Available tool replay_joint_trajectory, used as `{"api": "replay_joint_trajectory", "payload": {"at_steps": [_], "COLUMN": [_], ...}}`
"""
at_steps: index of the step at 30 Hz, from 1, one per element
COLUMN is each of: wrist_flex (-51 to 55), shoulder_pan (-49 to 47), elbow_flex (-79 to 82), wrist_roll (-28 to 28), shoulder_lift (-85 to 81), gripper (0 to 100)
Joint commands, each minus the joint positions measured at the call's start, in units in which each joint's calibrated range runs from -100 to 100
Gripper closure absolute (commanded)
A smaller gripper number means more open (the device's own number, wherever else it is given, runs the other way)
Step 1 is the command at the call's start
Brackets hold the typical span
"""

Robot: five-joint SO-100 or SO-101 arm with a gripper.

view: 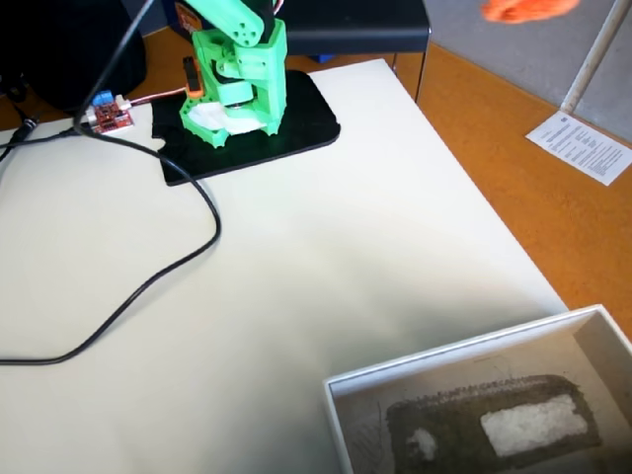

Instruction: Remove orange objects from table

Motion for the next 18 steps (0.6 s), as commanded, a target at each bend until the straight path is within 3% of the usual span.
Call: {"api": "replay_joint_trajectory", "payload": {"at_steps": [1,2,4,6,10,13,17,18], "wrist_flex": [1.7,1.1,-4.2,-15.2,-17.9,-12.3,-10.3,-10.1], "shoulder_pan": [-4.0,-4.2,-3.9,-2.2,0.8,1.5,3.0,4.3], "elbow_flex": [2.2,0.7,-4.5,-14.7,-54.5,-75.0,-75.6,-69.3], "wrist_roll": [0.5,0.4,0.6,0.4,-0.9,-0.6,-1.1,-1.2], "shoulder_lift": [-8.6,-6.9,1.0,15.4,45.2,55.8,54.7,50.7], "gripper": [96,91,63,47,41,41,41,41]}}
